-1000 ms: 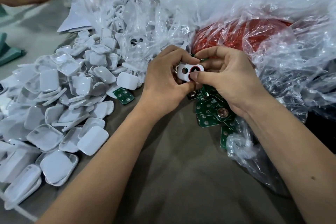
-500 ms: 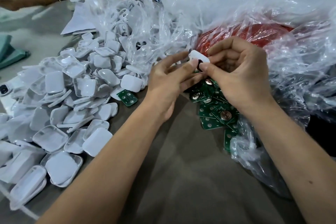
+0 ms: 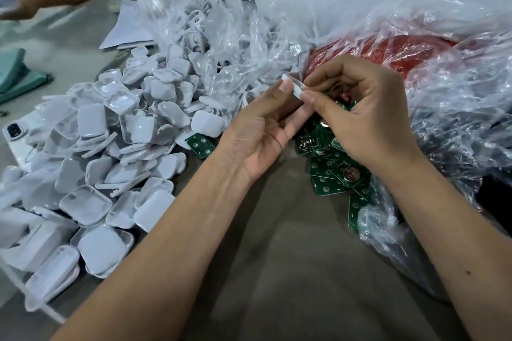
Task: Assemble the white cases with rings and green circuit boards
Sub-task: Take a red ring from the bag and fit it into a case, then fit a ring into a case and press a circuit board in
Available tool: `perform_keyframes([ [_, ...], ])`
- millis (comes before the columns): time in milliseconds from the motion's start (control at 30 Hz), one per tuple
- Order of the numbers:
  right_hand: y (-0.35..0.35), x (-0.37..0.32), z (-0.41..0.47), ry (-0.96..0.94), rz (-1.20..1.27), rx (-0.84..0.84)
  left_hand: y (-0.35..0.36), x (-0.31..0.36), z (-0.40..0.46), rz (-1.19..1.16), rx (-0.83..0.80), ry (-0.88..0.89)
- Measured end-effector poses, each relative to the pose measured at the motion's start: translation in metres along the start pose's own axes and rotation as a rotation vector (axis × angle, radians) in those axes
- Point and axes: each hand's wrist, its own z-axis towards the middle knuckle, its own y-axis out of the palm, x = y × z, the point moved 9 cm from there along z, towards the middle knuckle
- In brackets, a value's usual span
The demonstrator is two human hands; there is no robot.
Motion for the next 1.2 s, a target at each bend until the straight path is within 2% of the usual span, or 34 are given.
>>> perform_keyframes([
  [100, 0.000, 0.000, -0.001, 0.013, 0.055, 0.005, 0.002, -0.002, 0.000, -0.047, -0.012, -0.027],
  [300, 0.002, -0.002, 0.001, -0.004, 0.030, -0.069, 0.003, -0.001, 0.001, 0.031, 0.003, 0.008],
  [533, 0.008, 0.000, 0.008, 0.095, 0.077, -0.133, 0.001, 0.000, 0.001, 0.047, -0.005, 0.049],
  [633, 0.009, 0.005, 0.020, 0.206, 0.105, -0.187, 0.004, -0.001, 0.001, 0.038, -0.030, 0.038],
  [800, 0.000, 0.001, 0.056, 0.296, 0.100, -0.357, 0.014, -0.005, 0.002, -0.117, -0.081, -0.006],
  [867, -0.026, 0.002, 0.080, 0.301, 0.092, -0.279, 0.017, -0.005, 0.003, -0.216, -0.103, -0.025],
  [967, -0.084, 0.037, 0.121, 0.367, -0.082, -0.008, 0.025, -0.012, 0.008, -0.249, -0.127, -0.040],
  [1033, -0.121, 0.067, 0.142, 0.424, -0.378, 0.143, 0.034, -0.019, 0.013, -0.244, -0.137, -0.048],
  [1067, -0.136, 0.079, 0.150, 0.446, -0.559, 0.164, 0.038, -0.022, 0.016, -0.254, -0.140, -0.056],
  [1133, -0.158, 0.100, 0.165, 0.469, -0.843, 0.106, 0.044, -0.025, 0.023, -0.301, -0.154, -0.065],
  [1200, -0.164, 0.124, 0.172, 0.510, -0.985, -0.087, 0.045, -0.024, 0.029, -0.332, -0.179, -0.068],
])
